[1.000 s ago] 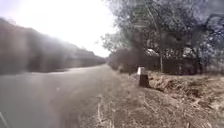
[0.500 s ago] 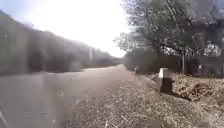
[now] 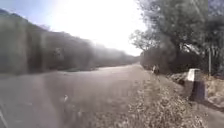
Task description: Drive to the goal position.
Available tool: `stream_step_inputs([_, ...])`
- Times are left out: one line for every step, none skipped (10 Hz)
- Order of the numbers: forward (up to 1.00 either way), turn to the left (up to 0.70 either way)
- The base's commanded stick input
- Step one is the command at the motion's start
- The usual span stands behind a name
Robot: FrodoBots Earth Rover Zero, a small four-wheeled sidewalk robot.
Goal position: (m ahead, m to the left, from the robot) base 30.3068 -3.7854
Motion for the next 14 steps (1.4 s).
stream_step_inputs([1.0, 0.0])
stream_step_inputs([1.0, 0.0])
stream_step_inputs([1.0, 0.0])
stream_step_inputs([1.0, 0.0])
stream_step_inputs([1.0, 0.0])
stream_step_inputs([1.0, 0.0])
stream_step_inputs([1.0, -0.27])
stream_step_inputs([1.0, -0.27])
stream_step_inputs([1.0, 0.0])
stream_step_inputs([1.0, 0.0])
stream_step_inputs([1.0, 0.0])
stream_step_inputs([1.0, -0.17])
stream_step_inputs([1.0, -0.06])
stream_step_inputs([1.0, 0.0])
